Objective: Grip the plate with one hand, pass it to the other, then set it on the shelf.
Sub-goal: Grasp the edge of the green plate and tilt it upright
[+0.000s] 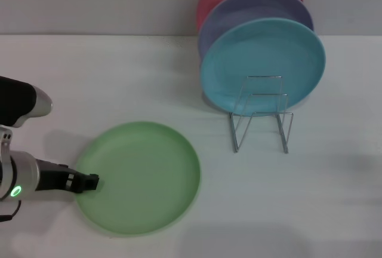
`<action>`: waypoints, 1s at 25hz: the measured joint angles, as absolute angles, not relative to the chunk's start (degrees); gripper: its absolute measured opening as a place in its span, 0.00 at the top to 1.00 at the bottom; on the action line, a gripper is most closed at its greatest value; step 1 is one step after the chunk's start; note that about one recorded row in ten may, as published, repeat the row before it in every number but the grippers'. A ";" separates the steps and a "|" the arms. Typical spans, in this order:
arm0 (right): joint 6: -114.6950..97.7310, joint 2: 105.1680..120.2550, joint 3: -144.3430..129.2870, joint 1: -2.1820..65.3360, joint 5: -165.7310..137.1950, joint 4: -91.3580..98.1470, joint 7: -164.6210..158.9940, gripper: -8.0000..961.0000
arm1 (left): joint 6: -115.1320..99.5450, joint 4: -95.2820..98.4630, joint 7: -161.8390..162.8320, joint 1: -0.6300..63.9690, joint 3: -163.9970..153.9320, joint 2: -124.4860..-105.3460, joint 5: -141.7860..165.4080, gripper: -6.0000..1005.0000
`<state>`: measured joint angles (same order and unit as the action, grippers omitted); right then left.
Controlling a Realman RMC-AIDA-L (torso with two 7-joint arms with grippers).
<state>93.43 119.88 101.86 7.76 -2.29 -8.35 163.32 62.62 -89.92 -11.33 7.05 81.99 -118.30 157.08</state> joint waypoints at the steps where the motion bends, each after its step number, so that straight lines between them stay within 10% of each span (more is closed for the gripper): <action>1: 93.45 119.88 101.86 7.74 -2.29 -8.35 163.34 0.14 | 62.66 -89.91 -11.42 7.07 81.81 -118.24 157.06 0.23; 25: 94.32 119.88 101.86 7.65 -2.29 -8.35 163.45 0.14 | 61.79 -90.44 -13.49 7.14 81.86 -118.21 157.04 0.87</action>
<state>94.32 119.88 101.86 7.65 -2.29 -8.35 163.45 61.79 -90.44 -13.49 7.14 81.86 -118.21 157.04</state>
